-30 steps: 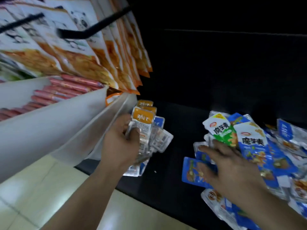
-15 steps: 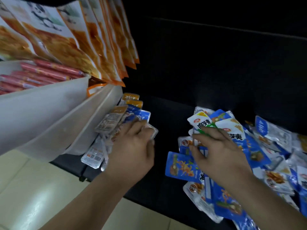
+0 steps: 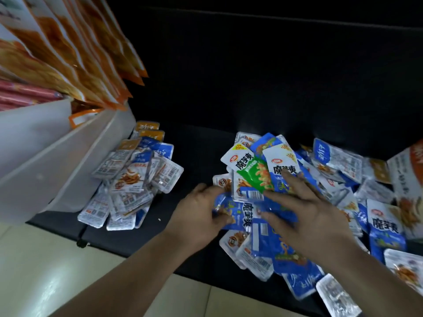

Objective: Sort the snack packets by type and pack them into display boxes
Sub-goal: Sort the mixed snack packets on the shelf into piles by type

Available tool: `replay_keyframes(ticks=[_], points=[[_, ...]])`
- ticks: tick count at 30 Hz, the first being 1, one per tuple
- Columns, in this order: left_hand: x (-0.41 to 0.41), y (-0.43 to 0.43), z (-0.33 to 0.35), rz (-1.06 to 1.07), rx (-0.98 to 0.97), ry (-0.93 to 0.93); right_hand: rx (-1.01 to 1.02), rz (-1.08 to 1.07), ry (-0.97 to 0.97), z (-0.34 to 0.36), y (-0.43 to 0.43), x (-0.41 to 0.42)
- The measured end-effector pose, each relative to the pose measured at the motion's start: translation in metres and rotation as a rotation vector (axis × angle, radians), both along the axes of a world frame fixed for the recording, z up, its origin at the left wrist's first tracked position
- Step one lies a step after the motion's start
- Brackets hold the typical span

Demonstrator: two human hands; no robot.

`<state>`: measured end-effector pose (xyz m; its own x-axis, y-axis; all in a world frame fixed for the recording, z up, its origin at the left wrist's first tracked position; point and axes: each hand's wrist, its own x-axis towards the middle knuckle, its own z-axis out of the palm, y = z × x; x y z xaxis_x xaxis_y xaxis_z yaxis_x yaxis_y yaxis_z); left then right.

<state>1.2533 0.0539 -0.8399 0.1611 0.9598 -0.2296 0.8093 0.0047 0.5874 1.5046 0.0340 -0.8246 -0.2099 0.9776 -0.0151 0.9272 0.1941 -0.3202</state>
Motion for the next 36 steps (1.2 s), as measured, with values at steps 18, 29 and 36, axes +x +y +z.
replay_keyframes(ticks=[18, 29, 36], points=[[0.004, -0.004, 0.007, 0.088, 0.343, 0.013, -0.144, 0.003, -0.115, 0.019, 0.013, -0.002], [0.052, 0.009, 0.017, 0.224, -0.114, -0.464, -0.109, -0.055, -0.166, 0.024, 0.025, -0.006], [0.024, -0.005, 0.019, 0.424, -0.114, -0.481, -0.168, -0.03, -0.273, 0.027, 0.026, -0.014]])
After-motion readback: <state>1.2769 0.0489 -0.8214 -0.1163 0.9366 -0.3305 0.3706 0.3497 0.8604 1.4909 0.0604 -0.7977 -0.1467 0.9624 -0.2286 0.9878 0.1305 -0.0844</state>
